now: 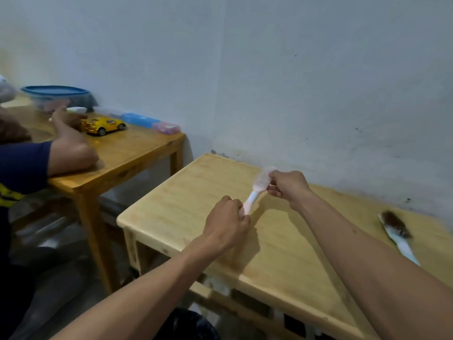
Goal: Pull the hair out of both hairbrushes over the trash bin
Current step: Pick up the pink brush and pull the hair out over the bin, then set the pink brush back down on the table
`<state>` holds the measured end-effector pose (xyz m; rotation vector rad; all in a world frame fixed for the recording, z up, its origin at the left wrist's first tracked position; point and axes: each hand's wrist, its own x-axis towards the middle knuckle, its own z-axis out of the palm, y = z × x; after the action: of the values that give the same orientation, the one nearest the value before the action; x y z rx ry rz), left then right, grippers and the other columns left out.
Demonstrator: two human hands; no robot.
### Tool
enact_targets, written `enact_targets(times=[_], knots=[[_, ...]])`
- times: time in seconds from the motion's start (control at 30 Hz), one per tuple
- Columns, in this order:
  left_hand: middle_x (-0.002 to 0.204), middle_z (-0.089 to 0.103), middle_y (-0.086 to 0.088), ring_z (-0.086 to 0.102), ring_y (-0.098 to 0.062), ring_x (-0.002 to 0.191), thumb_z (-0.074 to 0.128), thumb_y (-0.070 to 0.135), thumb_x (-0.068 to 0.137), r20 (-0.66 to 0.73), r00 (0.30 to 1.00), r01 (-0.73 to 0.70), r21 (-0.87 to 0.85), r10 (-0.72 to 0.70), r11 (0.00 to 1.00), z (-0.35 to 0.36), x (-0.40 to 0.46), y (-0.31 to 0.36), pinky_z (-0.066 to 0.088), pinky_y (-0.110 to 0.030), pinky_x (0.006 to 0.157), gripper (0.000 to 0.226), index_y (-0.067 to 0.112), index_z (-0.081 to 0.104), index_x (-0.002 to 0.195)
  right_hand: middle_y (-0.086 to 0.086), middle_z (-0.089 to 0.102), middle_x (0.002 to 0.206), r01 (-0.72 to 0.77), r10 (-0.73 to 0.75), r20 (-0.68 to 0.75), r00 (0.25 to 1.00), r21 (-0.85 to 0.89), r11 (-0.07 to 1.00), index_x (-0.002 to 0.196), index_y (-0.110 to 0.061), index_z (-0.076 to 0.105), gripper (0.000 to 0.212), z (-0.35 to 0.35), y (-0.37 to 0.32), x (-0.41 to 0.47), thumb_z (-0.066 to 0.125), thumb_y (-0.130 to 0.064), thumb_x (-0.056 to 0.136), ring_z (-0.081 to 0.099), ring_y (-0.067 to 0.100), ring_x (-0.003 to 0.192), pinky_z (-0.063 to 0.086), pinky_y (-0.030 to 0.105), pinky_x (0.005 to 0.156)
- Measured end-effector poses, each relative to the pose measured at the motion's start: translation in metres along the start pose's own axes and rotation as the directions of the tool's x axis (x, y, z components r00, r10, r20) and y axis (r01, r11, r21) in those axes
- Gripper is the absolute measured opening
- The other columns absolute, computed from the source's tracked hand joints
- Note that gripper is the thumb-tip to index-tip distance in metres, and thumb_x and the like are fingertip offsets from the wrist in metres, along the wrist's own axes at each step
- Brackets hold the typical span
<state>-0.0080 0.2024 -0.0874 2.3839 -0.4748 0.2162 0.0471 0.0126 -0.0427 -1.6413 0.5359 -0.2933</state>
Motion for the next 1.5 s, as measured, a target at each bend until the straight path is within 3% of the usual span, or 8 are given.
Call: enact_targets(times=[0.2,0.5,0.67,0.97,1.1,1.27,1.4,1.5], knots=[[0.093,0.050,-0.006,0.056,-0.031,0.086,0.059,0.025,0.090,0.074,0.997,0.015,0.014,-0.016,1.000,0.026,0.035,0.005,0.043,-0.037,0.070,0.025,0.004,0.069,0.099,0.016,0.069,0.070,-0.081,0.076,-0.053,0.996,-0.104,0.991,0.086,0.003,0.071,0.014,-0.006,0.021,0.046,0.068,-0.010,0.087,0.063,0.026,0.057,0.058,0.039,0.066],[0.106,0.057,-0.010,0.058,-0.029,0.092,0.059,0.025,0.091,0.117,0.992,0.050,0.028,-0.053,0.998,0.036,0.072,0.006,0.048,-0.038,0.075,0.028,0.004,0.069,0.107,0.015,0.073,0.073,-0.092,0.074,-0.084,0.994,-0.240,0.966,0.093,0.007,0.074,0.021,0.001,0.024,0.083,0.062,-0.010,0.090,0.066,0.023,0.057,0.059,0.030,0.058],[0.105,0.055,-0.009,0.055,-0.025,0.085,0.060,0.029,0.091,0.105,0.994,0.017,0.064,-0.024,0.998,0.039,0.072,0.003,0.048,-0.037,0.072,0.029,0.005,0.069,0.106,0.016,0.079,0.082,-0.083,0.053,-0.099,0.994,-0.329,0.941,0.093,0.004,0.075,0.023,0.006,0.024,0.085,0.058,-0.012,0.091,0.065,0.019,0.053,0.049,0.022,0.046],[0.110,0.056,-0.012,0.052,-0.024,0.084,0.064,0.032,0.091,0.115,0.993,0.023,0.061,-0.030,0.998,0.037,0.067,0.007,0.041,-0.033,0.071,0.035,0.003,0.065,0.111,0.015,0.080,0.087,-0.025,-0.001,-0.073,0.997,-0.350,0.937,0.087,-0.001,0.076,0.026,0.003,0.029,0.082,0.054,-0.012,0.093,0.077,0.029,0.079,0.063,0.039,0.085],[0.116,0.057,-0.012,0.058,-0.029,0.096,0.068,0.038,0.089,0.132,0.990,0.032,0.088,-0.044,0.996,0.035,0.067,0.011,0.042,-0.033,0.073,0.045,0.004,0.061,0.118,0.013,0.076,0.078,-0.028,0.010,-0.053,0.999,-0.361,0.932,0.079,-0.004,0.072,0.024,-0.003,0.027,0.078,0.056,-0.014,0.094,0.071,0.024,0.068,0.063,0.042,0.086],[0.128,0.054,-0.014,0.054,-0.031,0.113,0.066,0.043,0.090,0.097,0.995,0.003,0.181,-0.021,0.984,0.031,0.064,0.022,0.046,-0.039,0.090,0.058,0.006,0.054,0.132,0.013,0.072,0.081,-0.047,0.050,0.000,0.999,-0.343,0.938,0.104,-0.004,0.070,0.021,-0.033,0.022,0.067,0.061,-0.021,0.095,0.067,0.024,0.066,0.063,0.037,0.072],[0.126,0.056,-0.012,0.050,-0.030,0.114,0.061,0.043,0.092,0.023,0.997,-0.075,0.222,0.072,0.972,0.038,0.060,0.053,0.041,-0.037,0.092,0.050,0.009,0.056,0.128,0.011,0.075,0.086,0.010,-0.003,0.018,1.000,-0.385,0.923,0.112,-0.001,0.072,0.031,-0.078,0.010,0.056,0.064,-0.023,0.092,0.076,0.026,0.077,0.064,0.044,0.086],[0.129,0.057,-0.013,0.050,-0.031,0.120,0.062,0.044,0.091,0.063,0.990,-0.133,0.147,0.125,0.980,0.056,0.055,0.087,0.044,-0.040,0.097,0.053,0.007,0.057,0.128,0.011,0.075,0.091,0.042,-0.053,-0.015,0.999,-0.412,0.910,0.112,0.000,0.073,0.032,-0.120,-0.001,0.045,0.065,-0.024,0.092,0.078,0.028,0.087,0.064,0.046,0.087]])
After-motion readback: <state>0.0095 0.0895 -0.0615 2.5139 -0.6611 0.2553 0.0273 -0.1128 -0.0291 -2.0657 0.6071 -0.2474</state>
